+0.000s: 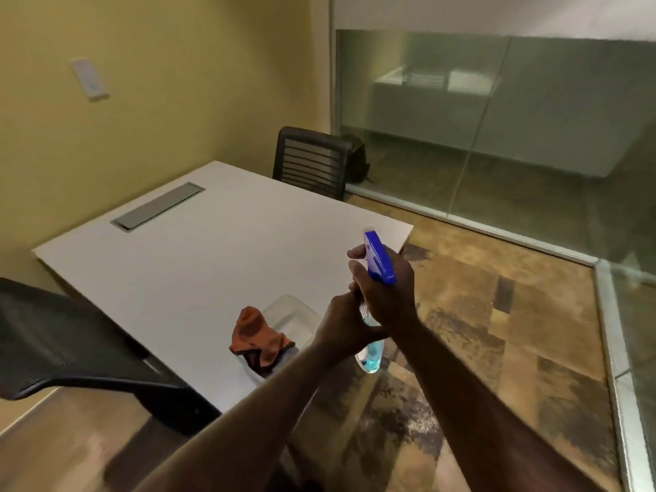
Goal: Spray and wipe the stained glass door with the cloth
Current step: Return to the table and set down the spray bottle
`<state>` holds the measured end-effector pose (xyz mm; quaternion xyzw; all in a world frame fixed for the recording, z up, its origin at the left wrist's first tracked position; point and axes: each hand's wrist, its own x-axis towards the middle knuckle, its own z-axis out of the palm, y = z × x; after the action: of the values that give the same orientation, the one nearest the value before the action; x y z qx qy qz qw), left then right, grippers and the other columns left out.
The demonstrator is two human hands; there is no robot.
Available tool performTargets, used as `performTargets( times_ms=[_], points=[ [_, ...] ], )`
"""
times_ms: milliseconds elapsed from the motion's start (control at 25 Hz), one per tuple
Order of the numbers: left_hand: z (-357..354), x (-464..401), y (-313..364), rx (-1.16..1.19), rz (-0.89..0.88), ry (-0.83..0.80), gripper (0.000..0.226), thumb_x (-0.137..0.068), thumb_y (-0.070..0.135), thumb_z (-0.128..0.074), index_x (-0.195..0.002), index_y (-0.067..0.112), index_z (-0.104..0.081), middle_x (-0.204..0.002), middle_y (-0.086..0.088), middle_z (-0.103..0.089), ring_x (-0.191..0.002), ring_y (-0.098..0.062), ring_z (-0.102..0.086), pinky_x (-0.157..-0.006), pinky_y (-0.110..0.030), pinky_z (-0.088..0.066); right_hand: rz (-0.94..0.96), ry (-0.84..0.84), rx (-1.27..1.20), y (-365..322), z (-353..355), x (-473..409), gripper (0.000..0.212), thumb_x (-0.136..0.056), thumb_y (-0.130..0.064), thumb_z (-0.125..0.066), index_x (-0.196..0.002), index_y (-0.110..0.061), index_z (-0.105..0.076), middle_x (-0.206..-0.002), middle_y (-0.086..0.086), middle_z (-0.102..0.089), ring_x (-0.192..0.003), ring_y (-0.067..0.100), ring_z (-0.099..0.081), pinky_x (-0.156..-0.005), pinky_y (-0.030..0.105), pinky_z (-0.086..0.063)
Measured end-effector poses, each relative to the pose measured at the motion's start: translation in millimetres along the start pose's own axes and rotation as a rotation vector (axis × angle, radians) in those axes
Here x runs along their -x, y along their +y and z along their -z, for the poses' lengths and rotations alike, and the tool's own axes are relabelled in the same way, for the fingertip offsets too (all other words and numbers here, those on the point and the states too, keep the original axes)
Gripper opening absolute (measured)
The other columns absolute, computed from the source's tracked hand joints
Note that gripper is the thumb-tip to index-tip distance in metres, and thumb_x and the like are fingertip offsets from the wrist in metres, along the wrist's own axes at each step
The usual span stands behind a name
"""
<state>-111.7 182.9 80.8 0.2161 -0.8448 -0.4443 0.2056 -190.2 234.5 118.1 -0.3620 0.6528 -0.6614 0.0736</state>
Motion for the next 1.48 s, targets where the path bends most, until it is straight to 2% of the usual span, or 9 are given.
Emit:
performTargets(
  times_ms=[240,360,720,920,1120,1200,1280,1320,1480],
  points=[
    [18.4,-50.2,-53.7,0.007,0.092,0.082,0.055,-0.072,0.025,-0.082,-0.118,0.007,-0.059,-0.110,-0.006,-0.069,-0.099,-0.020,-0.065,-0.090,-0.040,-0.056,0.027,-0.158,0.044,26.4,-51.7,-51.5,0.026,-0.080,-0.021,-0.065,-0.105,-0.013,-0.063,-0.101,-0.001,-0.069,-0.078,0.005,-0.067,-0.063,0.013,-0.054],
    [25.5,-75.4,-72.7,0.046,0.133,0.119,0.054,-0.072,0.022,-0.082,-0.119,0.007,-0.059,-0.114,-0.006,-0.068,-0.101,-0.022,-0.064,-0.092,-0.035,-0.055,0.014,-0.204,0.042,40.1,-72.5,-75.2,0.029,-0.080,-0.021,-0.063,-0.107,-0.010,-0.062,-0.101,-0.002,-0.067,-0.081,-0.003,-0.065,-0.063,0.008,-0.051],
    [32.6,-122.0,-123.5,0.057,0.257,0.137,0.047,-0.076,0.024,-0.079,-0.115,0.007,-0.059,-0.103,-0.006,-0.069,-0.084,-0.014,-0.059,-0.076,-0.023,-0.050,-0.012,-0.222,0.019,103.7,-114.7,-118.2,0.029,-0.080,-0.018,-0.065,-0.108,-0.011,-0.061,-0.100,0.000,-0.068,-0.081,-0.001,-0.066,-0.066,0.011,-0.053],
    [23.8,-141.6,-159.2,0.041,0.321,0.219,0.042,-0.079,0.028,-0.074,-0.113,0.008,-0.060,-0.099,-0.008,-0.071,-0.087,-0.022,-0.066,-0.083,-0.043,-0.058,-0.050,-0.276,-0.006,140.8,-131.7,-135.1,0.028,-0.080,-0.015,-0.065,-0.108,-0.018,-0.060,-0.101,-0.005,-0.069,-0.076,0.013,-0.069,-0.068,0.027,-0.060],
    [3.6,-153.0,-187.7,0.085,0.429,0.314,0.043,-0.080,0.016,-0.074,-0.118,0.005,-0.058,-0.109,-0.013,-0.069,-0.097,-0.027,-0.066,-0.087,-0.044,-0.057,-0.089,-0.368,-0.004,184.5,-142.2,-144.1,0.030,-0.079,-0.011,-0.064,-0.108,-0.019,-0.063,-0.098,-0.010,-0.069,-0.073,0.015,-0.069,-0.069,0.026,-0.059],
    [-7.5,-155.9,-199.7,0.149,0.485,0.348,0.041,-0.082,0.015,-0.072,-0.120,0.007,-0.057,-0.108,-0.006,-0.067,-0.096,-0.019,-0.065,-0.088,-0.035,-0.057,-0.095,-0.398,0.004,201.7,-145.1,-144.7,0.032,-0.079,-0.009,-0.064,-0.106,-0.025,-0.061,-0.095,-0.017,-0.067,-0.074,0.011,-0.068,-0.069,0.021,-0.057],
    [-13.8,-157.7,-207.2,0.133,0.544,0.366,0.038,-0.084,0.014,-0.071,-0.119,0.011,-0.056,-0.101,0.007,-0.061,-0.084,-0.001,-0.061,-0.078,-0.008,-0.051,-0.097,-0.408,0.011,214.5,-146.8,-144.7,0.031,-0.079,-0.008,-0.065,-0.106,-0.023,-0.063,-0.094,-0.019,-0.066,-0.075,0.008,-0.067,-0.069,0.018,-0.056],
    [-16.0,-158.7,-210.6,0.126,0.563,0.369,0.037,-0.085,0.014,-0.070,-0.119,0.013,-0.056,-0.099,0.010,-0.059,-0.080,0.006,-0.059,-0.073,-0.003,-0.048,-0.101,-0.413,0.009,219.7,-147.3,-144.8,0.030,-0.078,-0.008,-0.065,-0.107,-0.018,-0.065,-0.095,-0.016,-0.067,-0.076,0.009,-0.067,-0.069,0.018,-0.056],
    [-22.8,-161.2,-220.1,0.098,0.597,0.373,0.035,-0.086,0.014,-0.069,-0.119,0.011,-0.058,-0.098,0.009,-0.058,-0.076,0.007,-0.055,-0.068,0.002,-0.043,-0.089,-0.433,0.019,233.4,-147.8,-142.0,0.034,-0.079,-0.015,-0.064,-0.111,-0.004,-0.065,-0.098,-0.003,-0.068,-0.077,0.013,-0.067,-0.072,0.017,-0.057]
  ],
)
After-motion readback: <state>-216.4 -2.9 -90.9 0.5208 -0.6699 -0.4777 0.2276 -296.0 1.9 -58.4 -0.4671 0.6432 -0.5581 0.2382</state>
